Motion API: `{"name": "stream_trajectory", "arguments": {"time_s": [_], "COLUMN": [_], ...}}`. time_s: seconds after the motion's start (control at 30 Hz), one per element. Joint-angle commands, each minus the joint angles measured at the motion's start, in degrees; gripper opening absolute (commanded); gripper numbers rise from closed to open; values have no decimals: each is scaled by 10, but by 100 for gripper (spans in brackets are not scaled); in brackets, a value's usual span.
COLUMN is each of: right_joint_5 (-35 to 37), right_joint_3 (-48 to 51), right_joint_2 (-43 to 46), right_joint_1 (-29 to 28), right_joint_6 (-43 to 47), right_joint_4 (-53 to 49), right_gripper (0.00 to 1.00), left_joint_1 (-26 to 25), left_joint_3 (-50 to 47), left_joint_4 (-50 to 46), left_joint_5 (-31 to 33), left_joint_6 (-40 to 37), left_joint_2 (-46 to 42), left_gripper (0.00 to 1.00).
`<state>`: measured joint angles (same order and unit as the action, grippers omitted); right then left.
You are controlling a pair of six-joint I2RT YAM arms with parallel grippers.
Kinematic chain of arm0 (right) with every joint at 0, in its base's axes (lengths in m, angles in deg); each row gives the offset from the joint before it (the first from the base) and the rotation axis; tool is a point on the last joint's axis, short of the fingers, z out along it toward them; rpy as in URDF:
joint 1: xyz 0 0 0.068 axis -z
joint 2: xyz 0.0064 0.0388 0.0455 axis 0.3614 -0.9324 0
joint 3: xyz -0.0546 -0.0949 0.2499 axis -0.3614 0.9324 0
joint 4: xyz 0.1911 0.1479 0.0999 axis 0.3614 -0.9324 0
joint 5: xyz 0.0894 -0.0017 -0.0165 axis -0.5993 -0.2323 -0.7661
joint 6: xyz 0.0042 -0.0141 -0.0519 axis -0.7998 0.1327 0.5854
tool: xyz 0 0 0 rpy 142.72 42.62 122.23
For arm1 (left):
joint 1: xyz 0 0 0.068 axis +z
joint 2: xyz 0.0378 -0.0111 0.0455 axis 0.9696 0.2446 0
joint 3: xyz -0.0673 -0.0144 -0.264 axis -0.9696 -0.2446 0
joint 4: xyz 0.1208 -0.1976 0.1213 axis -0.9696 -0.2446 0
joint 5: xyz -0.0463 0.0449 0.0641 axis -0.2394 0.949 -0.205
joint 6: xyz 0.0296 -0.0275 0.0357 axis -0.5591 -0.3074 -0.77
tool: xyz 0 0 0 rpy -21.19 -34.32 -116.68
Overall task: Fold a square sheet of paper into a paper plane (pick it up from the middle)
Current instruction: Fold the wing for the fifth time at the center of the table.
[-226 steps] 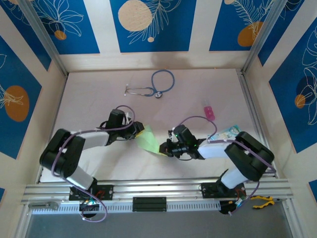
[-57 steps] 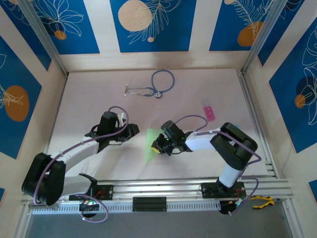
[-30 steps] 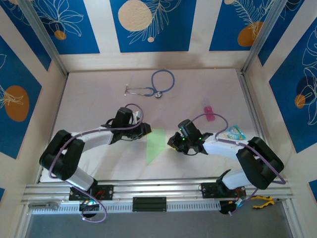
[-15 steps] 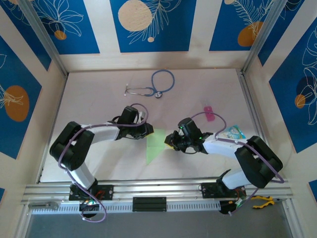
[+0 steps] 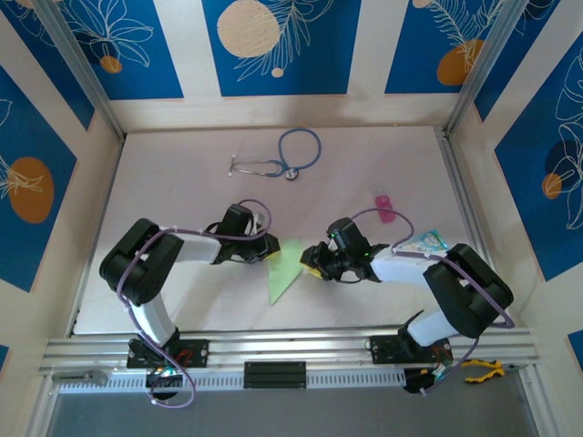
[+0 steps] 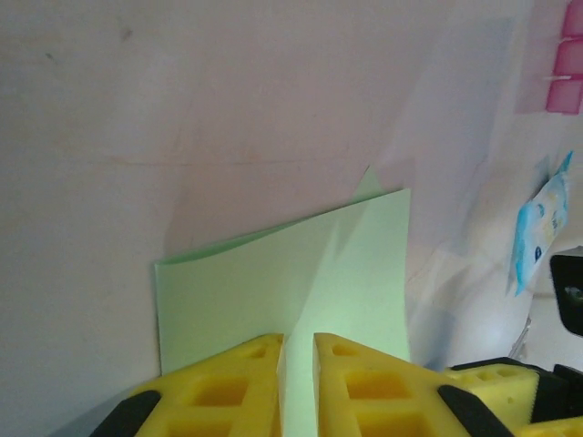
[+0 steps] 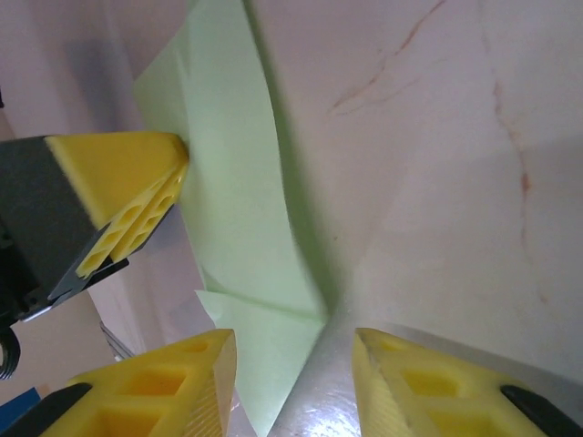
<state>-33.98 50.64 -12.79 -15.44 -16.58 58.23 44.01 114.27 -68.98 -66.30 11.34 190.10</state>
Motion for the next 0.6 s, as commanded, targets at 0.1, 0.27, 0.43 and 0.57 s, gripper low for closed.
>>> {"name": "stream_trajectory", "arguments": {"time_s": [0.1, 0.27, 0.43, 0.57], "right_joint_5": [-35, -54, -82, -112], "right_joint_3": [-7, -13, -30, -40], "right_joint_2": [-28, -49, -74, -94], "right_joint_1": [3, 4, 12, 29], "right_joint_6": [6, 2, 17, 29], "right_joint_4": [22, 58, 78, 101], "right_gripper": [39, 39, 37, 33], "left_joint_1": [9, 10, 11, 11], "left_joint_3": [-49, -45, -30, -22], "left_joint_4": [50, 51, 12, -6], "left_joint_5": [-6, -18, -10, -9], "left_joint_6": [27, 24, 2, -13], "left_joint_2": [20, 24, 12, 4], "left_gripper": [17, 17, 17, 17]}}
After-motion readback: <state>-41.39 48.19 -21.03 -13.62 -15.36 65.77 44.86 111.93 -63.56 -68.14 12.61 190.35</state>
